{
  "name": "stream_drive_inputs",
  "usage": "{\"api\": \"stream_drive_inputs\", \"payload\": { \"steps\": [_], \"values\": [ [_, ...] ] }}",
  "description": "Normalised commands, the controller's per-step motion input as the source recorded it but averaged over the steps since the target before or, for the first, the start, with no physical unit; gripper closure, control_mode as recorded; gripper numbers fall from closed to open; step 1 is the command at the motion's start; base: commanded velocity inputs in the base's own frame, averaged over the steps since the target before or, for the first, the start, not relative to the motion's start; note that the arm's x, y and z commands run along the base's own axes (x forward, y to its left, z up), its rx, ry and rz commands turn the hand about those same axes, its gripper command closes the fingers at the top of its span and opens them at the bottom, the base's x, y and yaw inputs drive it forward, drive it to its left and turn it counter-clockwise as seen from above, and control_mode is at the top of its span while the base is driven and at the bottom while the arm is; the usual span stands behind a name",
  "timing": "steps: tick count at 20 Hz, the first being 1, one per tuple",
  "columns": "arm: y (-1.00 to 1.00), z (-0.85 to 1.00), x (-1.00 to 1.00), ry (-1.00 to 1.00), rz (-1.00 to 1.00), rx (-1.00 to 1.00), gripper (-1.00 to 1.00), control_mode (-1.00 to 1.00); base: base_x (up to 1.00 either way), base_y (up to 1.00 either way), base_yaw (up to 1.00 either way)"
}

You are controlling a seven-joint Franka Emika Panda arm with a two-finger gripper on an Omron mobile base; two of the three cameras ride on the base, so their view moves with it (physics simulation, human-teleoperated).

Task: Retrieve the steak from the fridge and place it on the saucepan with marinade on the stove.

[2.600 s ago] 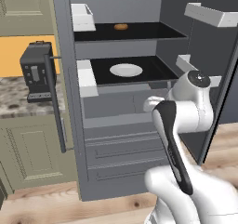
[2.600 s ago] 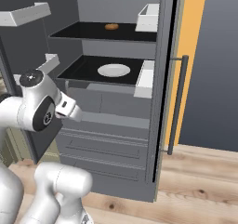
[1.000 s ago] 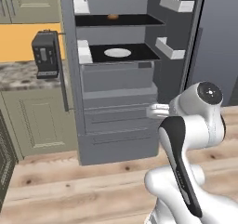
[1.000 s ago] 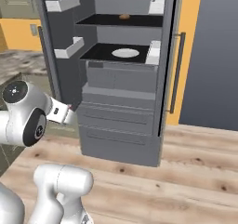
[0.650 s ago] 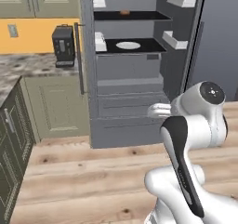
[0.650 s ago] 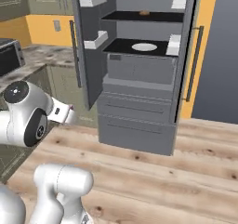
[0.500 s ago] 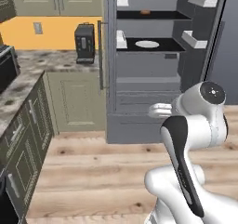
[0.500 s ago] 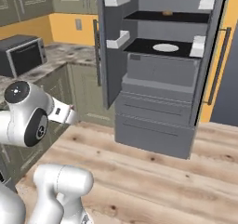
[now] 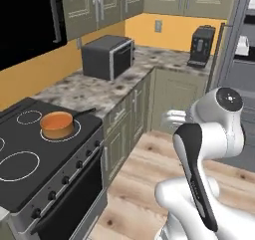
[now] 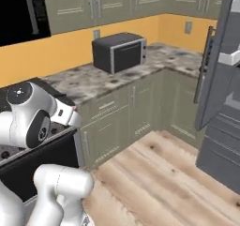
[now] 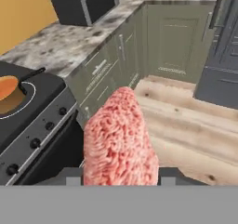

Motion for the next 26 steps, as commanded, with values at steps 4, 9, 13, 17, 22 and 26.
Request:
{"api": "stream_drive_inputs", "payload": {
  "steps": [4, 9, 13, 17, 22, 26],
  "values": [
    [0.0, 0.0, 0.0, 0.0, 0.0, 0.0, 1.0, 1.0, 0.0, 0.64, 0.78],
    [0.0, 0.0, 0.0, 0.0, 0.0, 0.0, 1.0, 1.0, 0.0, 0.49, 0.79],
    [0.0, 0.0, 0.0, 0.0, 0.0, 0.0, 1.0, 1.0, 0.0, 0.07, 0.65],
    [0.0, 0.0, 0.0, 0.0, 0.0, 0.0, 1.0, 1.0, -0.06, -0.42, 0.36],
    [0.0, 0.0, 0.0, 0.0, 0.0, 0.0, 1.0, 1.0, -0.05, -0.72, 0.25],
    [0.0, 0.0, 0.0, 0.0, 0.0, 0.0, 1.0, 1.0, -0.05, -0.81, 0.22]
  ]
}}
